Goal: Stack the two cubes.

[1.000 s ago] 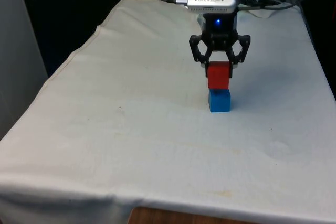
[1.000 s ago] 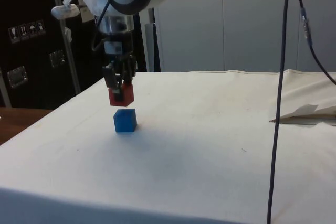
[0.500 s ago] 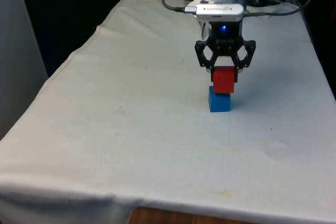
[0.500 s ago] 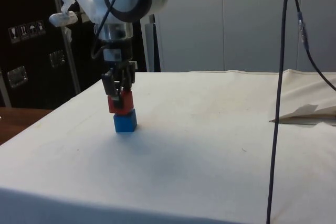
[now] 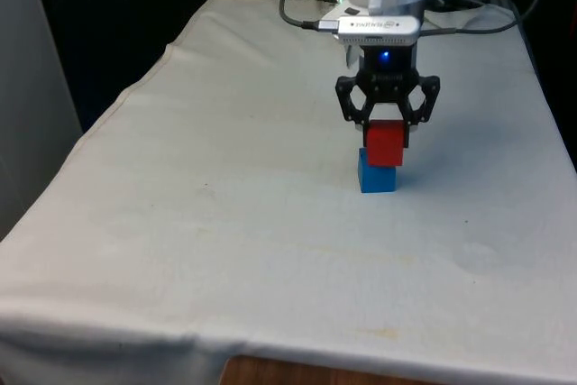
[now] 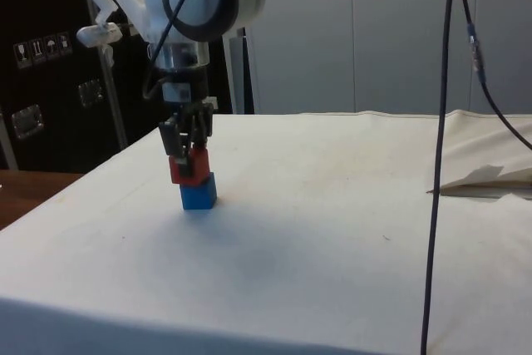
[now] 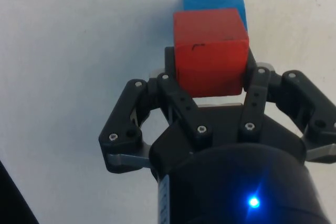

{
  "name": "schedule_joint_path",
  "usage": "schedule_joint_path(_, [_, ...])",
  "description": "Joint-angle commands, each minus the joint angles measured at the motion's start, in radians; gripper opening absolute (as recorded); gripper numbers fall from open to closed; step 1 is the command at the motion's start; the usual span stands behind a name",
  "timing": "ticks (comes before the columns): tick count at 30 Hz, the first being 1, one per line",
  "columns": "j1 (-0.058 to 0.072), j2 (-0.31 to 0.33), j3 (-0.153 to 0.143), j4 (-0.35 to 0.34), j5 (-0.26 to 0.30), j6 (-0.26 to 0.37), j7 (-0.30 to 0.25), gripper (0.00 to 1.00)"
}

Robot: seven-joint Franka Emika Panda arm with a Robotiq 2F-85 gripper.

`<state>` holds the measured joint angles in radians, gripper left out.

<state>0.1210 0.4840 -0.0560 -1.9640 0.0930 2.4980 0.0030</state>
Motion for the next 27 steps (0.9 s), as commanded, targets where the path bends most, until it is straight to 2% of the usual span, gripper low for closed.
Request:
schedule_joint_path(1, [-0.007, 0.005, 0.008, 0.005, 0.012, 0.006, -0.009, 0.02])
schedule_joint_path(6, [-0.008, 0.004, 0.003, 0.005, 0.007, 0.002, -0.009, 0.02])
schedule_joint_path(7, [-0.003, 0.002, -0.001, 0.002, 0.000, 0.001, -0.003, 0.02])
schedule_joint_path(8, [-0.008, 0.004, 0.002, 0.004, 0.005, 0.002, -0.009, 0.02])
schedule_joint_path(24, [-0.004, 0.002, -0.002, 0.002, 0.000, 0.000, -0.006, 0.02])
schedule_joint_path(26, [-0.004, 0.002, -0.002, 0.002, 0.000, 0.000, -0.006, 0.13])
schedule_joint_path(27, [-0.004, 0.002, -0.002, 0.002, 0.000, 0.000, -0.006, 0.13])
